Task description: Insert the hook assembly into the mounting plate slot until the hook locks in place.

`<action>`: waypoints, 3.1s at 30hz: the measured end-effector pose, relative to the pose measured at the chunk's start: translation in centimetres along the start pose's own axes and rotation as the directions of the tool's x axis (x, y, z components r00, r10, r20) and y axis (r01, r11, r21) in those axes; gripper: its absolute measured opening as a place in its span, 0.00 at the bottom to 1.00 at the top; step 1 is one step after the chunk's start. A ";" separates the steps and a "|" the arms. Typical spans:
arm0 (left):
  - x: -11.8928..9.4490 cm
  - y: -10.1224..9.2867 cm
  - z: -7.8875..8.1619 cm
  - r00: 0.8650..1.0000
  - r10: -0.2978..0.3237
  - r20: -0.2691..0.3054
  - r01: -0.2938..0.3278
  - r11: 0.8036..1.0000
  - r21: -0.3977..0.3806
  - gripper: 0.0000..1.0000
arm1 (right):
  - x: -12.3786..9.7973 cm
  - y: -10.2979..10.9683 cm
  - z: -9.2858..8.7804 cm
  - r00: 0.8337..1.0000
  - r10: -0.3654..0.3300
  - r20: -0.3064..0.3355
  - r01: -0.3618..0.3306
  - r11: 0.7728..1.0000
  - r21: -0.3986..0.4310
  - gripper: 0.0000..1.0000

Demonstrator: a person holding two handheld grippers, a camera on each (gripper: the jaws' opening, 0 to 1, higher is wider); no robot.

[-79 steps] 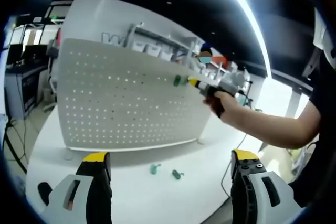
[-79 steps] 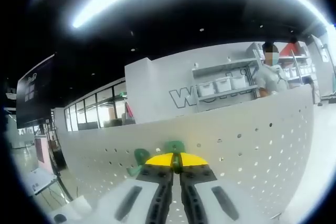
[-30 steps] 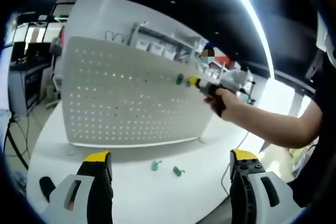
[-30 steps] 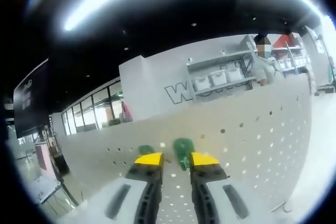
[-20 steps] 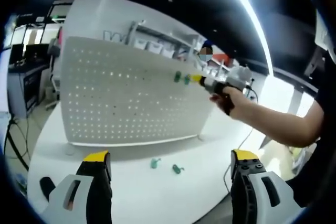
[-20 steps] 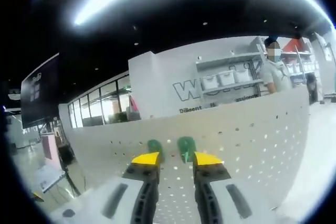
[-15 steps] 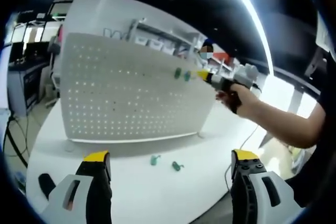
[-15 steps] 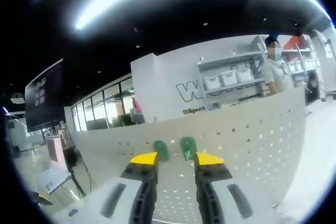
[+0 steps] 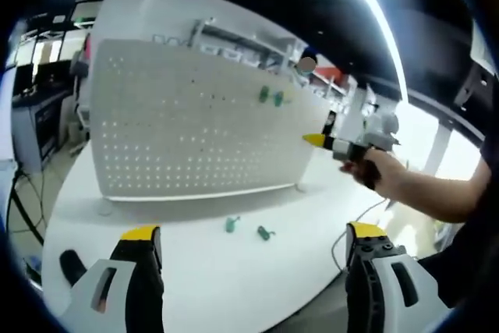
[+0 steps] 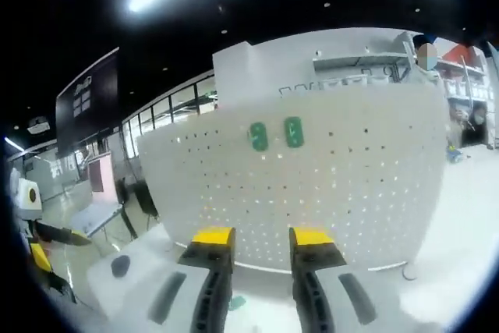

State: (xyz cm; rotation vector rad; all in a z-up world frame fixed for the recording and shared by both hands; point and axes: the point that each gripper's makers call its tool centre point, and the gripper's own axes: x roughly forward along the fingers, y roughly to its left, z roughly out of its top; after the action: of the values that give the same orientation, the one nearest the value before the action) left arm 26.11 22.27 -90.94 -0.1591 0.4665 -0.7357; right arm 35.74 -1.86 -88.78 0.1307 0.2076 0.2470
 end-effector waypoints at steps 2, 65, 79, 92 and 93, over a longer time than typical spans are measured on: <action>-0.1 -0.1 -0.4 1.000 -0.005 -0.012 0.005 1.000 -0.005 1.00 | -0.8 0.6 -1.2 1.000 0.013 -0.026 -0.014 1.000 -0.019 0.25; -1.3 1.2 -8.8 0.964 0.004 -0.266 -0.020 0.998 -0.055 0.98 | -2.8 5.0 -16.5 0.863 0.242 -0.444 -0.322 0.940 -0.113 0.25; -0.4 2.4 -8.6 0.965 0.009 -0.261 -0.033 0.996 -0.085 0.97 | 5.3 5.2 -18.4 0.804 0.269 -0.531 -0.423 0.886 -0.192 0.23; 0.7 2.3 -9.2 0.958 -0.012 -0.288 -0.022 0.993 -0.116 0.96 | 10.1 4.2 -20.4 0.773 0.260 -0.579 -0.438 0.878 -0.191 0.18; 0.7 2.4 -9.2 0.958 -0.011 -0.287 -0.024 0.993 -0.119 0.96 | 10.3 4.0 -20.4 0.774 0.254 -0.580 -0.435 0.878 -0.197 0.17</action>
State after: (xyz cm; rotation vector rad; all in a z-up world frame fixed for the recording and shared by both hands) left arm 23.80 23.73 -100.06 -0.1648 0.7900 -0.7270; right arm 40.10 6.72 -109.88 -0.2395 0.7097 0.6934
